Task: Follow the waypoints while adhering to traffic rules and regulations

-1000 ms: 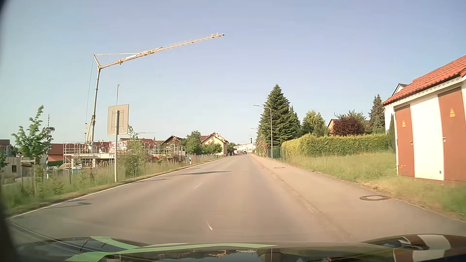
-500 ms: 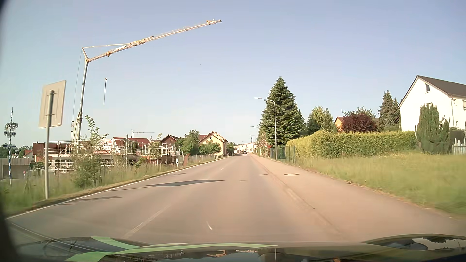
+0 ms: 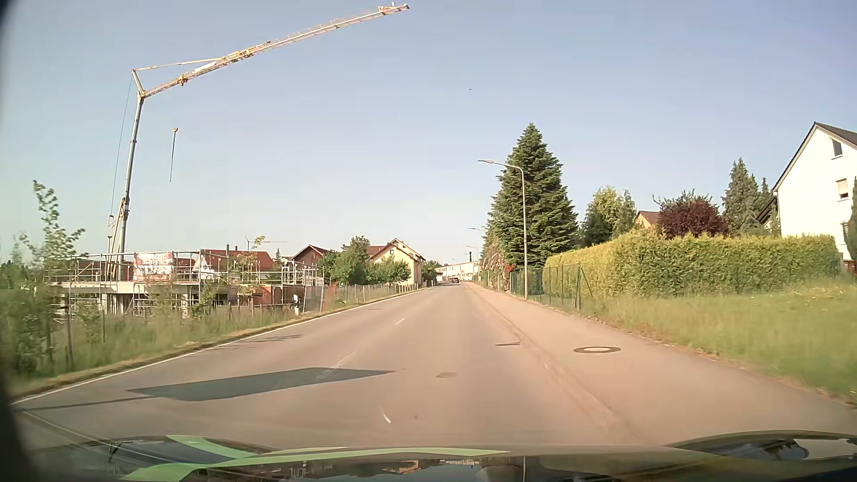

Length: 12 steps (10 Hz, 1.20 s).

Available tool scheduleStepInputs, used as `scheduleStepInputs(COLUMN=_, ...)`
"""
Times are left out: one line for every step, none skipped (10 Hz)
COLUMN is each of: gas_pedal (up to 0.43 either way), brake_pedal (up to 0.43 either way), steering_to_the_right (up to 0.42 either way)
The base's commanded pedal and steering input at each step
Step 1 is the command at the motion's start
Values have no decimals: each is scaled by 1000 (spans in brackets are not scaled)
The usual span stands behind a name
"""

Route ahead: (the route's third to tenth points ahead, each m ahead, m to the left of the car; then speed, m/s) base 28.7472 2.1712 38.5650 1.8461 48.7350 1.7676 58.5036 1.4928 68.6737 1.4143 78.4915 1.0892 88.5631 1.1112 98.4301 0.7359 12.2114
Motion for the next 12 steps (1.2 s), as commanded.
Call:
scheduleStepInputs(gas_pedal=110, brake_pedal=0, steering_to_the_right=-4)
scheduleStepInputs(gas_pedal=110, brake_pedal=0, steering_to_the_right=-4)
scheduleStepInputs(gas_pedal=110, brake_pedal=0, steering_to_the_right=-4)
scheduleStepInputs(gas_pedal=110, brake_pedal=0, steering_to_the_right=-4)
scheduleStepInputs(gas_pedal=110, brake_pedal=0, steering_to_the_right=-4)
scheduleStepInputs(gas_pedal=110, brake_pedal=0, steering_to_the_right=-4)
scheduleStepInputs(gas_pedal=110, brake_pedal=0, steering_to_the_right=-5)
scheduleStepInputs(gas_pedal=110, brake_pedal=0, steering_to_the_right=-7)
scheduleStepInputs(gas_pedal=110, brake_pedal=0, steering_to_the_right=-11)
scheduleStepInputs(gas_pedal=118, brake_pedal=0, steering_to_the_right=-12)
scheduleStepInputs(gas_pedal=118, brake_pedal=0, steering_to_the_right=-10)
scheduleStepInputs(gas_pedal=118, brake_pedal=0, steering_to_the_right=-11)
